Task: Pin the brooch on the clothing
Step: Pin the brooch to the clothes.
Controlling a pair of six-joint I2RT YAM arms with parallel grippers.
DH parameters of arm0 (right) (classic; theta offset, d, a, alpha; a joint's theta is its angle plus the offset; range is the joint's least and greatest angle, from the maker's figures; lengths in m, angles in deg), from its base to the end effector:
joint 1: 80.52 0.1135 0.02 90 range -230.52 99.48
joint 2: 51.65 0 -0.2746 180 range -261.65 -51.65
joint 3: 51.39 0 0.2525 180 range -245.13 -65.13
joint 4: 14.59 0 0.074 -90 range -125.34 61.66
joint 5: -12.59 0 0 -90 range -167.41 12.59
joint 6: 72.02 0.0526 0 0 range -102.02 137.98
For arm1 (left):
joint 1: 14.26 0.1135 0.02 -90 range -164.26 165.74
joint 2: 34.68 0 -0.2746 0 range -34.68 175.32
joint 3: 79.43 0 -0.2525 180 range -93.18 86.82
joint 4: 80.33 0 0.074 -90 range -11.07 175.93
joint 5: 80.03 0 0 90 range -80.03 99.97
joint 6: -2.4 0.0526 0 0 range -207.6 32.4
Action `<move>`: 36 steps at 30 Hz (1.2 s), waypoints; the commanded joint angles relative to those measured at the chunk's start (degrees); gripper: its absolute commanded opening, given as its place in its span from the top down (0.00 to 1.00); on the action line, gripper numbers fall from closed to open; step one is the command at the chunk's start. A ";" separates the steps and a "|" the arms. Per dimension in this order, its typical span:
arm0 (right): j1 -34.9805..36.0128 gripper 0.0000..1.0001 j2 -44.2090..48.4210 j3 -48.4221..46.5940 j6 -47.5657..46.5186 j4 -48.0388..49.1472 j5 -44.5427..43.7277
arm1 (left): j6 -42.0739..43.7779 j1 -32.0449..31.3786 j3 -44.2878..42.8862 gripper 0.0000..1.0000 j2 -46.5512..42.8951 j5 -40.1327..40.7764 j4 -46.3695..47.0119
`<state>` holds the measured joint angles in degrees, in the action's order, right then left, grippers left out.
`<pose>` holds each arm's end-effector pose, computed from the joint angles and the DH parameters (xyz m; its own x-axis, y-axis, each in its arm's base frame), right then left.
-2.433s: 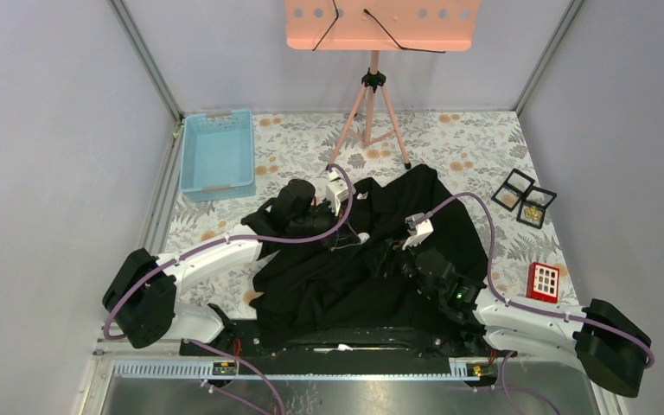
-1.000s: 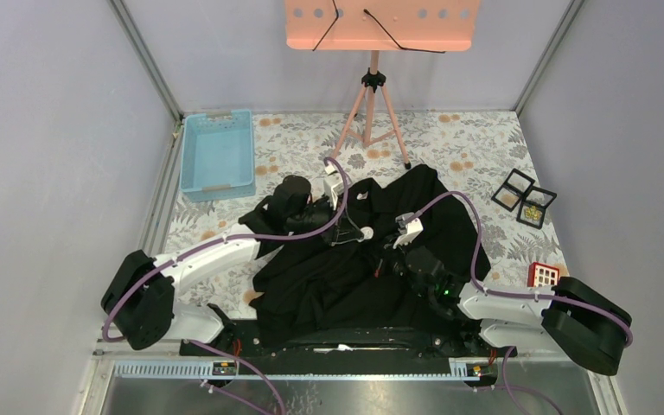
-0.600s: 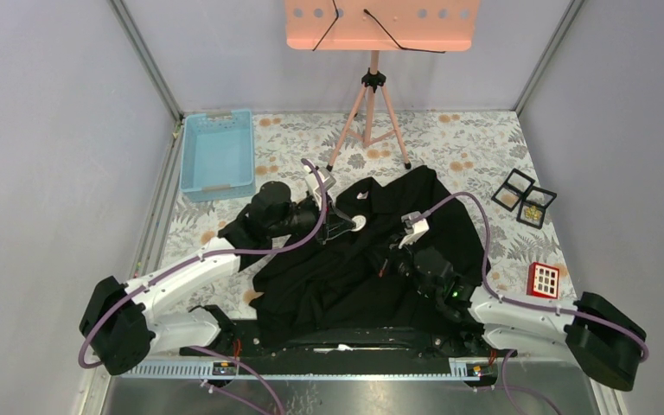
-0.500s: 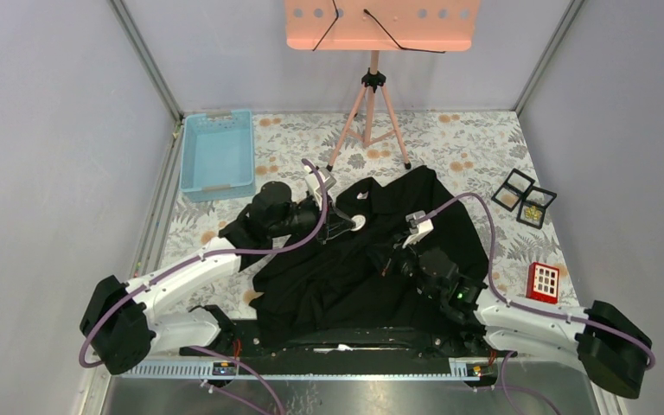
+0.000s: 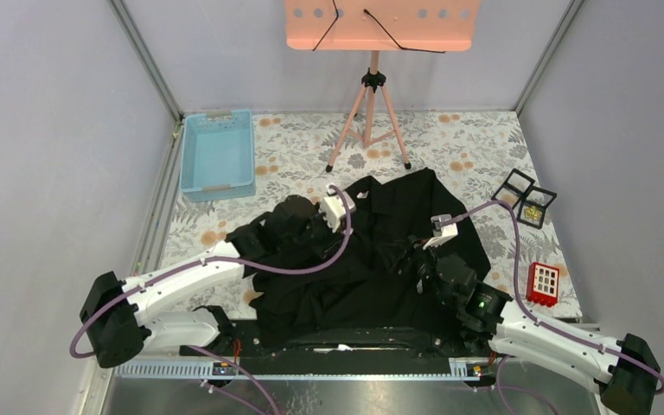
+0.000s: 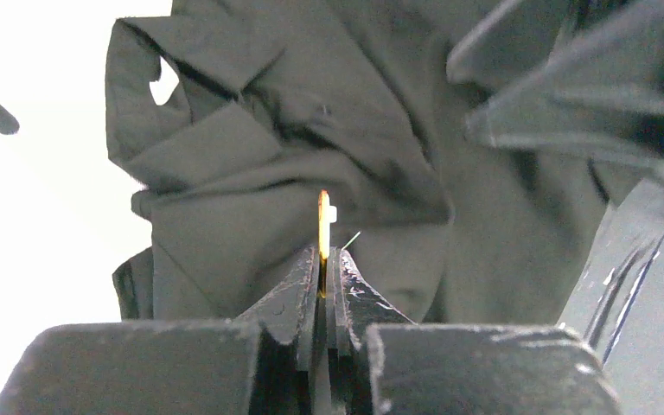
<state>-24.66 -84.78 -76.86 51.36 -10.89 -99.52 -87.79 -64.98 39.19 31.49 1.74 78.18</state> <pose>0.1077 0.1236 0.2214 -0.3383 0.4093 -0.8473 -0.4430 0.7251 0.5272 0.1675 -0.2166 0.2878 -0.2831 0.3410 -0.8964 0.8464 0.5284 -0.0664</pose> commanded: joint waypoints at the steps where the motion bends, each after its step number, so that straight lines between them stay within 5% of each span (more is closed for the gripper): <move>1: 0.04 0.32 0.10 -0.35 6.18 -8.91 -9.16 | 7.39 -4.07 -1.10 1.00 0.17 9.97 -7.62; 7: 0.05 0.30 -4.95 -0.93 17.46 -13.09 -8.71 | 3.74 -6.54 -3.93 1.00 5.19 9.07 -6.65; 15: 0.04 0.32 -13.65 -7.27 13.69 -11.54 -4.18 | -7.17 -8.95 -3.44 1.00 9.79 16.58 0.70; 36: 0.04 0.58 -29.86 -18.25 10.92 -16.74 -5.00 | -12.38 -9.92 3.15 1.00 6.22 23.32 5.28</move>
<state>-24.66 -112.41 -90.94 63.74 -24.18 -102.30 -98.67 -74.31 41.88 39.93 23.25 79.36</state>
